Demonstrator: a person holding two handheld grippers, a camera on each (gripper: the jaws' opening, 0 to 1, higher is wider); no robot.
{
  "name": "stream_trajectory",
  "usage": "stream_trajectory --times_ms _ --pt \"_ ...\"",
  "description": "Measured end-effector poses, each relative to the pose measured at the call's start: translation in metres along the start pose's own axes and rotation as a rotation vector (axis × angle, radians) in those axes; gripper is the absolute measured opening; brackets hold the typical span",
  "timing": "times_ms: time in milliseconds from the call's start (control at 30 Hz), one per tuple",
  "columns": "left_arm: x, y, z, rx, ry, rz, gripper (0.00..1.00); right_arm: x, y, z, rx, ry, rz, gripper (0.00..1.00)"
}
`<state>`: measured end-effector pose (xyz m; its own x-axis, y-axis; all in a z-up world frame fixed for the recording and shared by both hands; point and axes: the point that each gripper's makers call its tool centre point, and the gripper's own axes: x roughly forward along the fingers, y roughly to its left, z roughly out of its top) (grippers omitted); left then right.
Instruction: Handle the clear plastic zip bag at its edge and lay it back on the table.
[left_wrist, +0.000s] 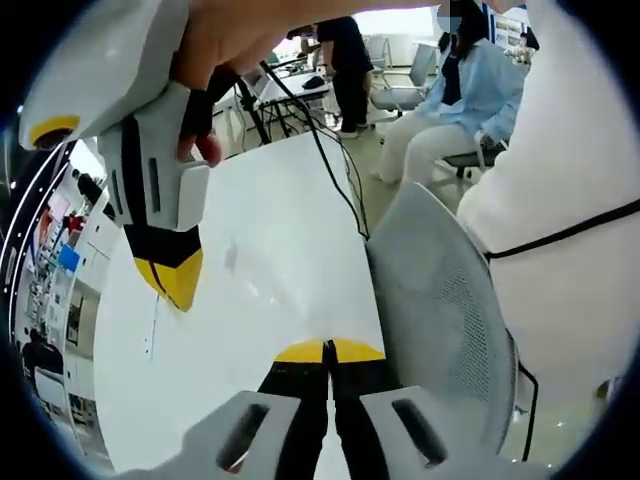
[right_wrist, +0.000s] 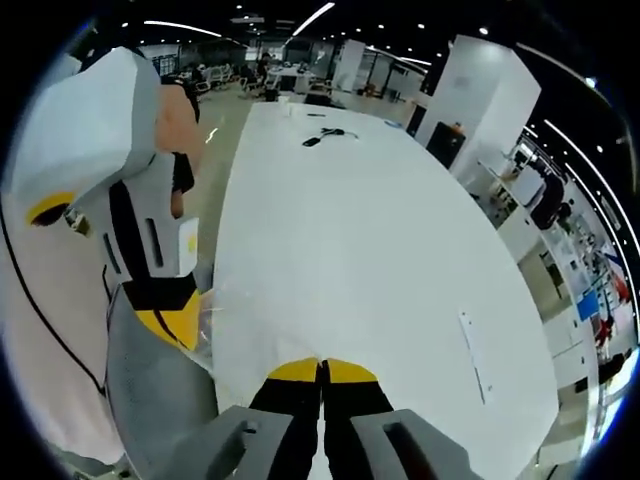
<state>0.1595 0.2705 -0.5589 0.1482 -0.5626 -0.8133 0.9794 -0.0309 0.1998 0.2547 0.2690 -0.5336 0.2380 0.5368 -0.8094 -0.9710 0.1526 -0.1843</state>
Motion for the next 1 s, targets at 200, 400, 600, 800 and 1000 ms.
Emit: stream_trajectory --times_ms 200,400,600,800,1000 --pt "0.002 -0.004 0.002 0.002 -0.003 -0.011 0.00 0.000 -0.001 0.002 0.003 -0.008 -0.009 0.00" --pt "0.003 -0.005 0.002 -0.001 -0.004 -0.013 0.00 0.001 -0.003 0.002 -0.008 -0.015 -0.025 0.00" --pt "0.004 -0.005 0.001 -0.003 -0.005 -0.013 0.00 0.003 -0.002 0.002 -0.020 -0.011 -0.035 0.00" --pt "0.004 0.000 -0.003 -0.011 0.004 0.020 0.00 0.002 -0.002 -0.001 -0.042 -0.002 -0.028 0.00" --pt "0.000 0.011 -0.001 -0.020 -0.007 0.076 0.00 0.003 -0.001 0.000 -0.062 -0.004 -0.025 0.00"
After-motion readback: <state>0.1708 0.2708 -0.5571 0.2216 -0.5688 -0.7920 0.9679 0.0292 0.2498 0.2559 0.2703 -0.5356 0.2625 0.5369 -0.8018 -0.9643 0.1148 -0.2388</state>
